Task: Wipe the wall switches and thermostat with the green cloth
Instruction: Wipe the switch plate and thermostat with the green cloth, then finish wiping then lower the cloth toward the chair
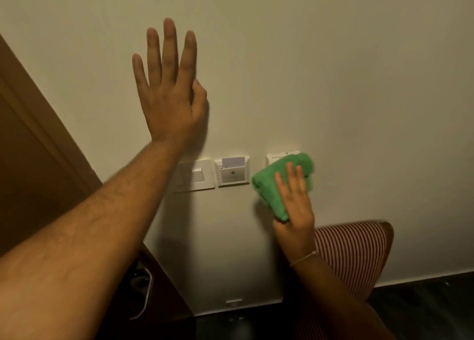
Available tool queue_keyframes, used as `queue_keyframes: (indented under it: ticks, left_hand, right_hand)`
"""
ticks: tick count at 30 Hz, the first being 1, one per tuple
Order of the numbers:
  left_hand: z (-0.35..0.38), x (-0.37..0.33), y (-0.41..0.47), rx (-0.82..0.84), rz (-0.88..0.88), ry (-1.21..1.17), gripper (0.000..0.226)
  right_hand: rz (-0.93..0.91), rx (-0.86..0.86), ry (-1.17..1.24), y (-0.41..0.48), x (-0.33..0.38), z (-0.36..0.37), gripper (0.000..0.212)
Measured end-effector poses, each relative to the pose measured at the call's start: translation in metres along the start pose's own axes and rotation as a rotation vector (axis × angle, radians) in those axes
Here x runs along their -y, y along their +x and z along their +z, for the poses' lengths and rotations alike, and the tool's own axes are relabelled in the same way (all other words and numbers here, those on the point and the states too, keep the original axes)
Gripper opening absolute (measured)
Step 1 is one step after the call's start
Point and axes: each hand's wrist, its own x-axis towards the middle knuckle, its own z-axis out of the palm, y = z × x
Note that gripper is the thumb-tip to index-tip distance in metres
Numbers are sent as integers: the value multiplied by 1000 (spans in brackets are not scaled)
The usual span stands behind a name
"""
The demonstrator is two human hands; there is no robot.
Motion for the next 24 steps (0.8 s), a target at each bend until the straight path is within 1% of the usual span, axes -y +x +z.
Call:
queue_keyframes:
  ticks: [1,2,3,4,5,6,8,10,11,13,16,18,21,22,24]
  left_hand:
    - [-2,-7,-9,12,-40,-31,79]
    - [-5,-16,-24,33,-77,-58,79]
    - [-6,-28,-45,59,-106,-83,78]
    - [-7,-43,-72,96,-127,-115,77]
    - [-6,-60,-104,149,-146,-157,77]
    - [-6,-78,-140,224,-162,-200,77]
    - [-6,-113,-221,426,-185,-257,76]
    - [-11,-144,-302,649,-212,-297,75]
    - [-15,-159,-341,758,-228,-314,74]
    - [-20,-185,-410,955,-227,-321,75]
    - [-21,-214,-496,1196,-218,-264,80]
    - [-20,-227,-547,1344,-221,-193,81]
    - [-15,-235,-606,1530,-194,-147,83]
    - [-14,-236,-622,1562,-191,-146,81]
    - [-15,-237,-651,1601,-184,-138,75]
  right_hand:
    - [9,-27,-7,6,-1,-13,51]
    - [19,-28,-21,9,-2,-23,61]
    - [31,-5,-38,8,-6,-32,71]
    - [45,29,-56,3,-11,-41,77]
    - [66,69,-67,-5,-17,-46,77]
    - [89,107,-78,-17,-26,-49,75]
    - [122,191,-120,-49,-47,-54,70]
    - [199,315,-167,-96,-72,-60,78]
    - [263,392,-170,-126,-87,-63,84]
    - [398,519,-170,-190,-117,-71,89]
    - [605,680,-173,-292,-162,-77,91]
    - [749,775,-198,-358,-184,-80,87]
    - [941,834,-234,-425,-206,-72,78]
    - [982,847,-256,-438,-213,-65,77]
    - [992,962,-338,-468,-227,-52,75]
